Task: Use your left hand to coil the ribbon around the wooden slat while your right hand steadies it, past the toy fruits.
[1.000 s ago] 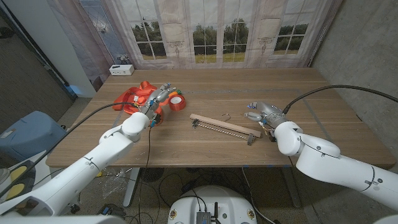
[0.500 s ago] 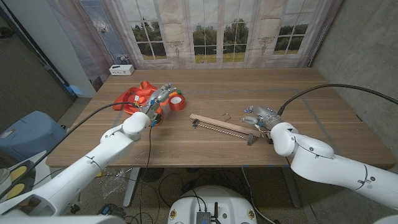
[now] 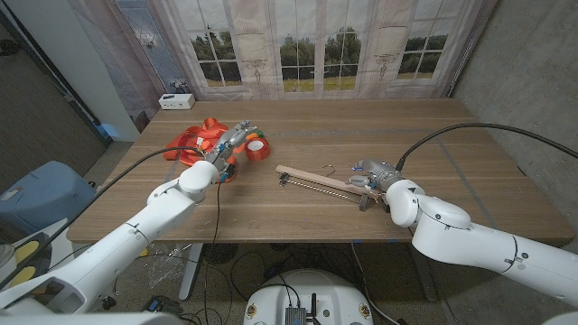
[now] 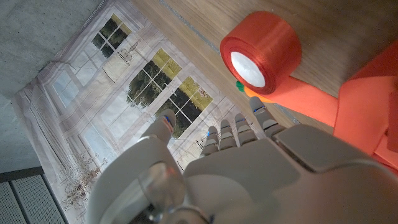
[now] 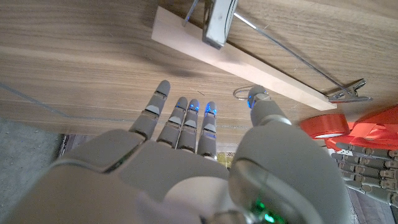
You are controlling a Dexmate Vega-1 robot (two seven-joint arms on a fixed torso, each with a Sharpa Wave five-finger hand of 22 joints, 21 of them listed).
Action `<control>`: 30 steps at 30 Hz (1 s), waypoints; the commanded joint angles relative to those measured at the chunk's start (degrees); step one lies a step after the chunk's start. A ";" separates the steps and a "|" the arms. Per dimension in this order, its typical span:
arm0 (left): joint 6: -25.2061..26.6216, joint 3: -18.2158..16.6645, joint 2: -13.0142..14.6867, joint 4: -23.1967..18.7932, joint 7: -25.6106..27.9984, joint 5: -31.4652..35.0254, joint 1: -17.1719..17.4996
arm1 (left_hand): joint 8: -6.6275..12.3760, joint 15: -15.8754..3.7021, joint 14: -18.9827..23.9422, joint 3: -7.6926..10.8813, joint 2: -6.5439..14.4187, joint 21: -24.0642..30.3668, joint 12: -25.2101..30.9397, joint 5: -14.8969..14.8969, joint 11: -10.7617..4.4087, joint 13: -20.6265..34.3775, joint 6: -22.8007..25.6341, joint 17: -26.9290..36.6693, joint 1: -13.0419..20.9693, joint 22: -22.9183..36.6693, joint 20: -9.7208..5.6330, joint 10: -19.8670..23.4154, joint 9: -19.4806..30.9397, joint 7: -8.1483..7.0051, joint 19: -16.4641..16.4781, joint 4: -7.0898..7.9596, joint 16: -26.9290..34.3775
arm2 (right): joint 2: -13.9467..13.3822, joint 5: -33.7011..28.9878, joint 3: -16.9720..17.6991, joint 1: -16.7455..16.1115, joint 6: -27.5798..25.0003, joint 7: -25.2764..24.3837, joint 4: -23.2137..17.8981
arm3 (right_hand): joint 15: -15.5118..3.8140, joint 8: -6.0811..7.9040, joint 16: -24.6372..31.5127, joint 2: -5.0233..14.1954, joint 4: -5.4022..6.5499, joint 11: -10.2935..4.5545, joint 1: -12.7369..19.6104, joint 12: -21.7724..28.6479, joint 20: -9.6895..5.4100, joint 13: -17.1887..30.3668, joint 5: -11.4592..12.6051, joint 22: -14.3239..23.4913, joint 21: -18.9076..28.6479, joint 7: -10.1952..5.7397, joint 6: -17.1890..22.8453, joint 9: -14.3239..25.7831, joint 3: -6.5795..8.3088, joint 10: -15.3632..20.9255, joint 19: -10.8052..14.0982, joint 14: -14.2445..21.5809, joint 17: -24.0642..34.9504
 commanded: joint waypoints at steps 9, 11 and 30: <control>-0.62 0.58 -0.59 1.73 -0.90 -0.27 -1.23 | -0.19 0.24 -0.31 -0.21 0.29 -0.38 -0.26 -0.17 0.45 0.29 0.04 0.34 -0.14 0.12 0.13 -0.14 0.18 0.29 0.24 0.38 0.12 | 1.26 -2.93 -7.84 6.40 -4.77 4.25 1.63 | -0.83 0.03 -0.34 -2.25 -0.30 -0.63 2.17 -0.25 -0.08 0.36 0.61 0.22 -0.30 -0.60 0.46 0.34 -0.35 0.23 0.76 0.54 -0.07; -0.73 0.57 -0.63 1.82 -0.93 -0.34 -1.24 | -0.19 0.19 -0.31 -0.23 0.30 -0.41 -0.25 -0.17 0.44 0.30 0.05 0.35 -0.19 0.12 0.13 -0.12 0.18 0.29 0.28 0.40 0.13 | 1.57 -3.71 -9.16 7.27 -5.77 4.33 1.89 | -1.21 -0.03 -0.40 -2.66 -0.43 -0.74 3.08 -0.30 -0.10 0.37 0.84 0.22 -0.34 -0.67 0.46 0.35 -0.19 0.29 1.00 0.58 -0.07; -0.72 0.16 -0.14 0.50 -0.52 -0.67 -0.21 | -0.21 0.27 -0.31 -0.48 0.48 -0.73 -0.28 -0.17 0.51 0.30 0.09 0.47 -0.90 0.14 0.18 -0.09 0.19 0.28 0.42 0.92 0.21 | 3.75 -5.94 -18.65 13.02 -12.66 2.71 5.72 | -4.02 0.48 0.17 -5.20 -0.26 -3.16 14.71 -0.08 -1.77 0.63 3.31 0.28 -0.78 -2.60 4.05 0.44 1.66 2.66 3.85 3.07 0.44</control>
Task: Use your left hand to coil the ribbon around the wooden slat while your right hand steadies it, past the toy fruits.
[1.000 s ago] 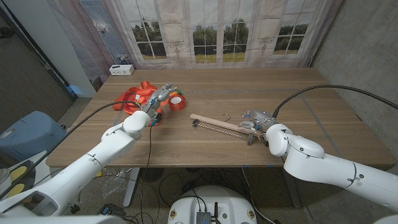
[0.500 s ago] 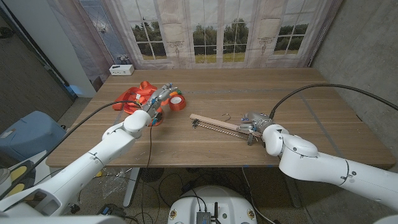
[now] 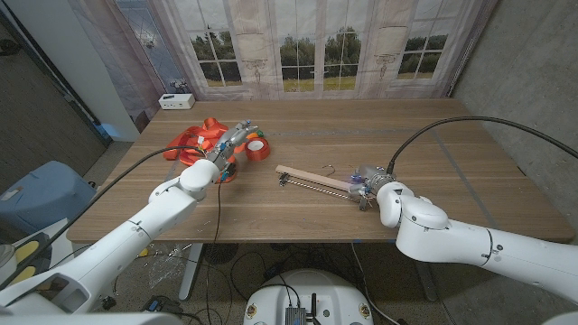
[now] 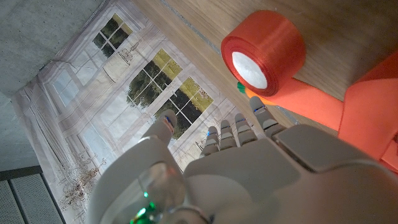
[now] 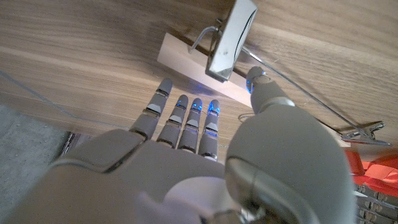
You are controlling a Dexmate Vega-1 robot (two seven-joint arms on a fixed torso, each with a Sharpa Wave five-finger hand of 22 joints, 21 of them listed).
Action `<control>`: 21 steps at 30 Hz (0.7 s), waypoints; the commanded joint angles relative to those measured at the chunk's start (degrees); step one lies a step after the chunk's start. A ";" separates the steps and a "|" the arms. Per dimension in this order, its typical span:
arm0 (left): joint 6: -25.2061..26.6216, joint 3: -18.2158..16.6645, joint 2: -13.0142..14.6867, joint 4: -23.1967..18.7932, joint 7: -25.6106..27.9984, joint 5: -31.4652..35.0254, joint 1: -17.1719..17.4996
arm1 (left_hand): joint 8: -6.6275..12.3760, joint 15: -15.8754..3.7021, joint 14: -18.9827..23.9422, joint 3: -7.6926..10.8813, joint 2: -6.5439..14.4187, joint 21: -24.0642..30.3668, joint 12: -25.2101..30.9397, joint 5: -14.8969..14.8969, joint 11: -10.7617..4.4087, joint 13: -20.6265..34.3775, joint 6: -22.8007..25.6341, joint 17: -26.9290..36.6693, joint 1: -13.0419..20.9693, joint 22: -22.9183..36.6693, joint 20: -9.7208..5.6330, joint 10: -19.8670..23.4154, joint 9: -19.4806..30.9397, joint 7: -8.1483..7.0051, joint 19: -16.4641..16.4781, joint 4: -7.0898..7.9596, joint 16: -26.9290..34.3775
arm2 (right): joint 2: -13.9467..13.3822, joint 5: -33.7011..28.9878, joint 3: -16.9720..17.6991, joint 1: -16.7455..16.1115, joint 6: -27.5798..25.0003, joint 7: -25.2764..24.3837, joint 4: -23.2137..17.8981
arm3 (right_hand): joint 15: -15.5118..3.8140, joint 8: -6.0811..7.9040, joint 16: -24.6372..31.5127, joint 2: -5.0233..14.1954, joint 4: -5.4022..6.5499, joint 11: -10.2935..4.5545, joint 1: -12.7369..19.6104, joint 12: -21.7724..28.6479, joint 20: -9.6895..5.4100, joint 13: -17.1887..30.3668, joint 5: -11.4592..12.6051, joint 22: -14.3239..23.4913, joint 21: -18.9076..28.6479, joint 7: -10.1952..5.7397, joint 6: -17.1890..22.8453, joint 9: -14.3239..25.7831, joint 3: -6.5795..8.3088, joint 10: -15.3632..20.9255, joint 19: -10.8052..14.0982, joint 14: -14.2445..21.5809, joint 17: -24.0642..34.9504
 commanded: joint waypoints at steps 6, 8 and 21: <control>0.08 -0.69 0.68 -1.82 0.74 -0.25 1.43 | 0.02 0.16 -0.29 -0.09 0.20 -0.38 -0.03 -0.17 0.40 0.30 0.10 0.21 -0.84 0.15 -0.04 0.08 0.19 0.26 0.31 0.62 0.23 | 1.20 -0.11 -5.47 2.78 -3.39 -3.27 3.17 | -5.02 1.33 1.47 0.54 0.61 -0.85 4.38 0.79 -0.67 0.43 0.90 0.32 -0.50 -0.99 4.54 0.17 0.61 2.58 1.75 2.58 0.94; 0.11 -0.77 0.75 -2.04 0.90 -0.23 1.63 | 0.02 0.18 -0.28 -0.13 0.20 -0.46 -0.04 -0.16 0.40 0.30 0.12 0.20 -0.97 0.15 -0.08 0.09 0.19 0.24 0.34 0.69 0.23 | 1.32 0.15 -5.54 2.76 -3.37 -3.75 3.62 | -5.31 1.92 1.80 0.96 0.89 -1.21 5.21 1.11 -0.79 0.48 0.88 0.35 -0.56 -0.99 6.84 0.18 0.34 3.80 2.15 2.76 1.29; -0.10 -1.59 0.95 -2.98 1.53 -0.90 2.88 | 0.01 0.23 -0.30 -0.26 0.22 -0.73 -0.08 -0.11 0.30 0.30 0.16 0.18 -1.40 0.16 -0.06 0.09 0.18 0.20 0.48 0.95 0.22 | 1.70 -2.48 -4.59 -0.79 -0.11 -11.10 7.62 | -10.75 5.78 10.89 6.12 0.64 -3.46 18.62 8.84 -3.75 2.99 -1.36 0.69 -0.71 -3.30 29.60 0.21 -3.02 22.36 5.18 12.76 8.26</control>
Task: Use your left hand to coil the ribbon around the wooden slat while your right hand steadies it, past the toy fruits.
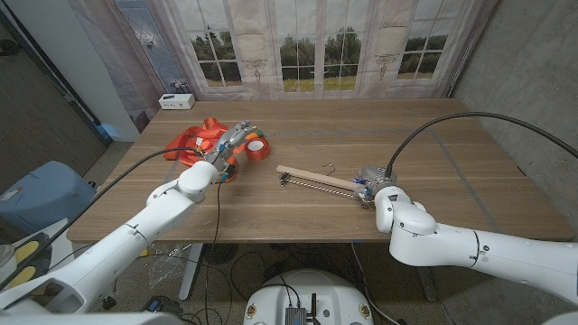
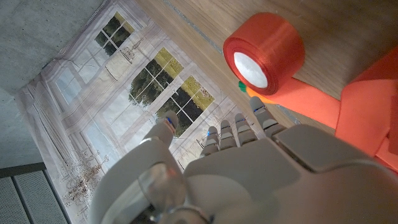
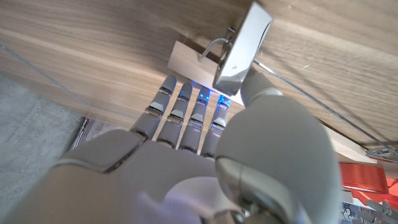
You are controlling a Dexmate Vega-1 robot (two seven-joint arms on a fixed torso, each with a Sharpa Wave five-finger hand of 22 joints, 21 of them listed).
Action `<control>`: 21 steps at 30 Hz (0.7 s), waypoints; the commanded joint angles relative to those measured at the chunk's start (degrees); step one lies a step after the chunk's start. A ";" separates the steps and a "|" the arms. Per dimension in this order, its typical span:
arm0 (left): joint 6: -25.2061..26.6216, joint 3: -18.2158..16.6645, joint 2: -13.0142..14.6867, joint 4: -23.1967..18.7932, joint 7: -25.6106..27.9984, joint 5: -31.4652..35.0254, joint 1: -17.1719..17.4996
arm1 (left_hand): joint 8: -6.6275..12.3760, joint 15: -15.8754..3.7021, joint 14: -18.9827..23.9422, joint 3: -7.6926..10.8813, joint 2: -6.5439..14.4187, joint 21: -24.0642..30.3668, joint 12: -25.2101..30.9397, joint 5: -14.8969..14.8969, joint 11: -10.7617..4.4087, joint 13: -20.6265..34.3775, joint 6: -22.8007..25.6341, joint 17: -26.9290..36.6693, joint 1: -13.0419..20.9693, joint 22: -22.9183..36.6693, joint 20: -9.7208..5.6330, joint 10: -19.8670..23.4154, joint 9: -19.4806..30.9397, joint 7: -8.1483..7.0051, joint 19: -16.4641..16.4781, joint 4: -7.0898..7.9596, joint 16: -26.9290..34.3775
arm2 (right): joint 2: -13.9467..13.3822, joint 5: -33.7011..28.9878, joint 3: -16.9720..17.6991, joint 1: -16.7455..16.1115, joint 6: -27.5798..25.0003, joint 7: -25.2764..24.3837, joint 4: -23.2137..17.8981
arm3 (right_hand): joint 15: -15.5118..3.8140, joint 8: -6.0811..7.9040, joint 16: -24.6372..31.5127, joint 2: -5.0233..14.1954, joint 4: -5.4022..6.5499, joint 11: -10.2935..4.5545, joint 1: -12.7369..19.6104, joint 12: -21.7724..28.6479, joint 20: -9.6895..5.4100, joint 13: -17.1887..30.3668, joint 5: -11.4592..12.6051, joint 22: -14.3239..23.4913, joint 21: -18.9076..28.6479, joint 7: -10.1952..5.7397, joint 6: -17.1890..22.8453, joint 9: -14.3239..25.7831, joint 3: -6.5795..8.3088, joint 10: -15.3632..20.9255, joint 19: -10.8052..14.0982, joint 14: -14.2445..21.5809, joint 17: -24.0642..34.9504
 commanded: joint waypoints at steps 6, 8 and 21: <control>0.88 -0.72 0.51 -1.64 1.13 -0.14 1.18 | 0.03 -0.18 -0.20 0.12 -0.29 -0.38 -0.04 -0.08 -0.04 0.30 0.29 0.11 -0.79 0.16 -0.30 0.25 0.17 -0.19 0.62 0.47 0.20 | 0.66 -2.48 4.12 -6.89 5.98 -9.20 5.29 | -10.76 2.52 6.46 3.67 -0.10 -0.37 10.25 6.53 -1.67 2.90 -1.97 0.66 0.48 1.49 13.77 0.97 -3.01 12.16 1.34 7.23 6.24; 1.78 -0.64 0.61 -2.13 1.65 0.22 1.18 | 0.02 -0.27 -0.18 0.10 -0.36 -0.42 -0.07 -0.08 -0.05 0.29 0.29 0.08 -0.79 0.16 -0.39 0.21 0.17 -0.26 0.66 0.40 0.19 | 0.61 -2.96 4.56 -7.37 6.65 -9.13 5.69 | -10.79 2.33 7.94 4.23 0.15 -0.07 11.52 8.28 -1.71 3.82 -2.16 0.72 0.73 1.35 14.26 1.08 -3.90 14.70 1.51 9.29 7.76; 24.63 3.26 1.79 -11.69 10.73 9.86 -1.43 | 1.06 0.72 8.82 -0.60 -4.48 -1.22 1.10 -0.84 -0.50 0.48 4.10 0.06 3.47 0.37 3.59 4.50 0.22 -1.71 5.15 -6.32 1.91 | 2.28 -4.54 11.82 -13.82 10.42 -13.29 7.43 | -10.86 1.52 10.12 4.78 0.33 -0.26 13.53 11.20 -2.10 5.90 -2.19 0.79 1.38 1.50 14.32 1.34 -5.69 16.86 2.08 12.49 10.66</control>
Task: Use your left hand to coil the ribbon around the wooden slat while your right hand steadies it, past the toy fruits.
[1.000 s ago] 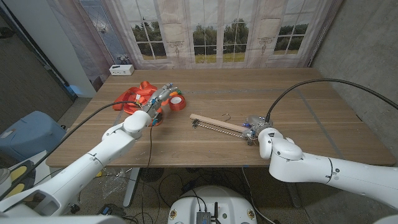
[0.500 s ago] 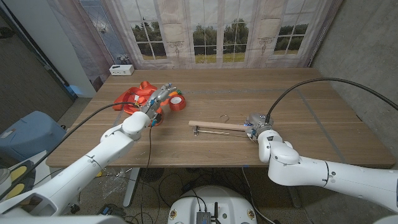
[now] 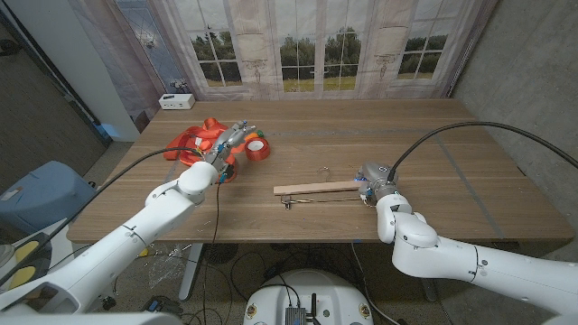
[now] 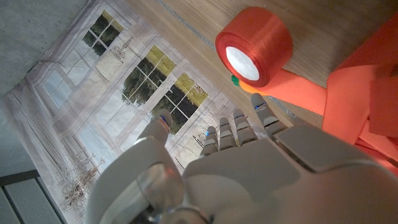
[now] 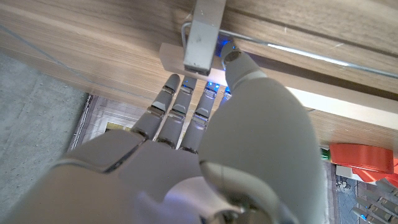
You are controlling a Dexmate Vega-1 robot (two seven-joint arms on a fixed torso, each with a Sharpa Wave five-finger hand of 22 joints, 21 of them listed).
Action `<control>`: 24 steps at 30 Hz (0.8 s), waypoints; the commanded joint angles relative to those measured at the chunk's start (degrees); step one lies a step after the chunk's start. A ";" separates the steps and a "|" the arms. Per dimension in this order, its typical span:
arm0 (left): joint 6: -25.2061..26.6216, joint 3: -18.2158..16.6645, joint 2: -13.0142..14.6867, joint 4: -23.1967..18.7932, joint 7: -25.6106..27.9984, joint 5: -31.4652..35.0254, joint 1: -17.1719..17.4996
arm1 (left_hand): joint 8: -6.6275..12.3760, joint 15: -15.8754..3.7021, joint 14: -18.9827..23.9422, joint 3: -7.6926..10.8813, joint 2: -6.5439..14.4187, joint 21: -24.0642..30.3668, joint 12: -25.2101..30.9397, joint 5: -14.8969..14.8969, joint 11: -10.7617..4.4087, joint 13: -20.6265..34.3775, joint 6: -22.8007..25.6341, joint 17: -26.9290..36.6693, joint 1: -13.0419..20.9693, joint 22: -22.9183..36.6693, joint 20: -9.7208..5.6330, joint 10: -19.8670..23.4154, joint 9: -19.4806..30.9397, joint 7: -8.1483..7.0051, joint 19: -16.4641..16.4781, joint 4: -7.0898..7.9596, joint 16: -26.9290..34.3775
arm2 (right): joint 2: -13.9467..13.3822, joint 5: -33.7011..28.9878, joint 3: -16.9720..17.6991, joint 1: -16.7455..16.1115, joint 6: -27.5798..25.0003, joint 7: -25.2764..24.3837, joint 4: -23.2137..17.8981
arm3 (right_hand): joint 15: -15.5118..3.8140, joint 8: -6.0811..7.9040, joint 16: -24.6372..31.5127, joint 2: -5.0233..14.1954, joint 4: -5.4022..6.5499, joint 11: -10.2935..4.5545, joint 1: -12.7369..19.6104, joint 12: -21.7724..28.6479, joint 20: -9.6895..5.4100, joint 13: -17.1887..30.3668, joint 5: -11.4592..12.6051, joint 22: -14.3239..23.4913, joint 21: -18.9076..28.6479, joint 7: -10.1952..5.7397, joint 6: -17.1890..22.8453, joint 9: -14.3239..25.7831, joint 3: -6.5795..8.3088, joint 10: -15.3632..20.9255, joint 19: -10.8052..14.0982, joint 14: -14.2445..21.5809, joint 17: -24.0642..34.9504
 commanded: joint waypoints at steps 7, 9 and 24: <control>33.08 7.78 -0.59 -10.40 9.68 13.71 -6.23 | 1.14 -1.74 6.68 -0.06 -1.96 -0.02 1.61 -0.10 0.09 0.57 5.16 0.51 4.22 0.52 1.16 4.52 0.36 0.57 4.33 -3.05 1.55 | 2.94 -1.05 12.19 -10.78 7.32 -9.84 2.73 | -11.72 -0.17 0.12 3.58 -0.04 0.31 4.66 3.89 -0.50 4.07 0.10 0.27 0.64 1.57 5.65 0.47 -0.60 5.20 0.61 2.19 3.78; 36.03 8.75 -1.29 -10.60 10.16 14.82 -7.24 | 1.16 -1.95 7.18 -0.05 -2.17 0.03 1.74 -0.12 0.26 0.62 5.64 0.54 5.01 0.52 1.39 5.12 0.39 0.87 5.01 -3.19 1.59 | 3.36 -0.68 14.06 -12.24 8.93 -11.46 2.98 | -11.72 -0.23 0.07 3.60 -0.03 0.29 4.80 4.02 -0.51 4.21 0.12 0.27 0.70 1.69 5.60 0.50 -0.69 5.18 0.66 2.19 3.85; 53.20 16.68 -5.60 -8.47 8.67 19.04 -16.18 | 1.23 -2.67 9.89 -0.59 -4.63 0.96 1.95 -0.17 -0.13 0.84 8.45 0.60 9.79 0.41 1.78 7.42 0.49 1.37 10.95 -3.50 1.74 | 5.47 -0.42 22.28 -18.17 17.42 -17.90 3.82 | -11.70 -0.44 -0.16 3.82 0.11 0.35 5.34 4.74 -0.52 4.88 0.14 0.31 1.13 1.87 5.61 0.61 -1.20 5.21 1.18 2.32 4.17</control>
